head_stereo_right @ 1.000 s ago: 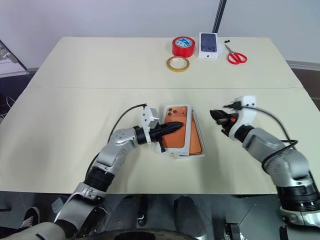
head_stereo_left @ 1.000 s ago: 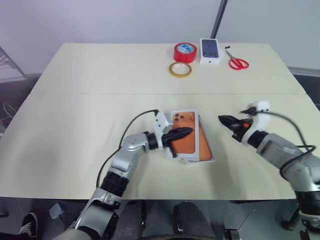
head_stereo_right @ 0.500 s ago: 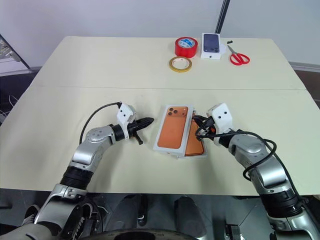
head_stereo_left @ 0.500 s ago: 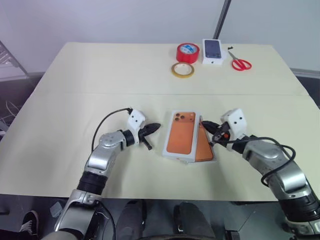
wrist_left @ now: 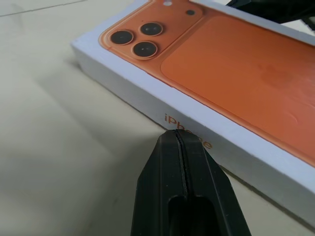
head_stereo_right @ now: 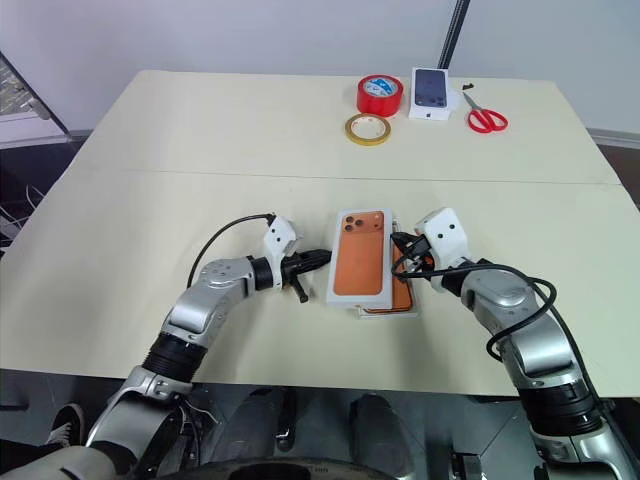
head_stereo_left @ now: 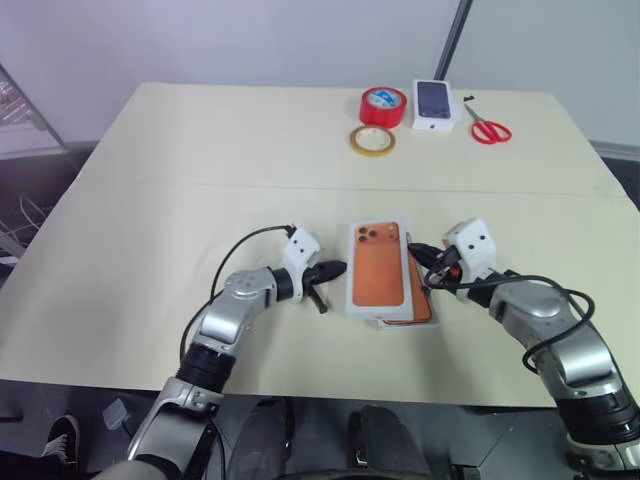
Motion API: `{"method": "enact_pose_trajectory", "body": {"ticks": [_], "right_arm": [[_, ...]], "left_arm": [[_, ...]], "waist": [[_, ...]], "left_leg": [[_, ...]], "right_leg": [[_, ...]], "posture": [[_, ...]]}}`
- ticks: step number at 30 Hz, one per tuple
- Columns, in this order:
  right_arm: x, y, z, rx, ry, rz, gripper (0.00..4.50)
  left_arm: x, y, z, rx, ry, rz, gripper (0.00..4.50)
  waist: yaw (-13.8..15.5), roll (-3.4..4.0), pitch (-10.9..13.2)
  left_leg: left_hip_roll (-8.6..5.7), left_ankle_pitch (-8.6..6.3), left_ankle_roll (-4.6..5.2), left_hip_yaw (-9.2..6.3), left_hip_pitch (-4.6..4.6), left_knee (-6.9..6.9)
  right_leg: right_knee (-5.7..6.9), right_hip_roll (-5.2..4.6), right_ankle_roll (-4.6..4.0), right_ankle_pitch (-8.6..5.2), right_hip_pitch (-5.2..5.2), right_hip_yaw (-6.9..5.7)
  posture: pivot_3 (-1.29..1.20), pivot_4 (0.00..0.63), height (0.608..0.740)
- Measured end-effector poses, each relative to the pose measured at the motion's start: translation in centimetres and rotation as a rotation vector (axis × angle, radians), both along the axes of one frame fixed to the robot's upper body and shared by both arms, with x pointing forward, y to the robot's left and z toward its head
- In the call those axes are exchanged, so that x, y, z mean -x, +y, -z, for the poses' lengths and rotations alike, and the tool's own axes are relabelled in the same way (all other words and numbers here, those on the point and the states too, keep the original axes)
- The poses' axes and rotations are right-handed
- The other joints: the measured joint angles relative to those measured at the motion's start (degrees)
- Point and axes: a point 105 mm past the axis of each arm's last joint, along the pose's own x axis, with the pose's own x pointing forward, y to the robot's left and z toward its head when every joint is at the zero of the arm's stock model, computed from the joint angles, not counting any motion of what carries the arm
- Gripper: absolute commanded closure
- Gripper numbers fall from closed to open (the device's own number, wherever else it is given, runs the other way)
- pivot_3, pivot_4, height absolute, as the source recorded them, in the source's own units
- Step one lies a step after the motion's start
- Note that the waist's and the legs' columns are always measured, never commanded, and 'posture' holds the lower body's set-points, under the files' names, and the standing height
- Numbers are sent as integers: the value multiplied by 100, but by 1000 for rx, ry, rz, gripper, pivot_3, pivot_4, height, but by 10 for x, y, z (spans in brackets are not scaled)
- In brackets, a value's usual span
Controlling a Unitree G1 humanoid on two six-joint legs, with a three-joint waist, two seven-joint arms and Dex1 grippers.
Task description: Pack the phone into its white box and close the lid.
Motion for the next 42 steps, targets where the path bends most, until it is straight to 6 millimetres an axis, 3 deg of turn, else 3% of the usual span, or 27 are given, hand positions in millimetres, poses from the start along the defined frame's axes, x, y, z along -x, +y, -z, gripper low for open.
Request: {"method": "enact_pose_trajectory", "body": {"ticks": [4,12,21,35,42], "right_arm": [[3,-14,3,29,8,41,4447],[12,-24,11,57,38,50,4447],[26,-24,12,75,65,-3,4447],[34,-21,36,180,140,-31,4447],[39,-24,32,167,159,-84,4447]], "left_arm": [[3,-14,-5,12,-7,41,4500],[12,-24,-3,-1,2,95,4500],[16,-21,-4,-15,1,120,4500],[21,-9,1,-62,-1,167,4500],[7,4,-22,30,-21,115,4500]], "waist": [[-10,0,0],[-14,0,0],[-13,1,0],[-20,1,-1],[-15,1,0]], "left_leg": [[-1,0,0,0,0,-1],[1,0,0,0,1,-1],[1,0,0,-1,2,-2],[3,0,0,-2,5,-2],[3,0,0,-2,4,0]], "right_leg": [[1,1,0,0,-1,1],[2,2,0,0,-1,1],[2,3,0,0,0,1],[2,5,0,0,0,1],[3,4,0,0,3,0]], "posture": [[0,150,740],[0,150,740],[0,150,740],[0,150,740],[0,150,740]]}}
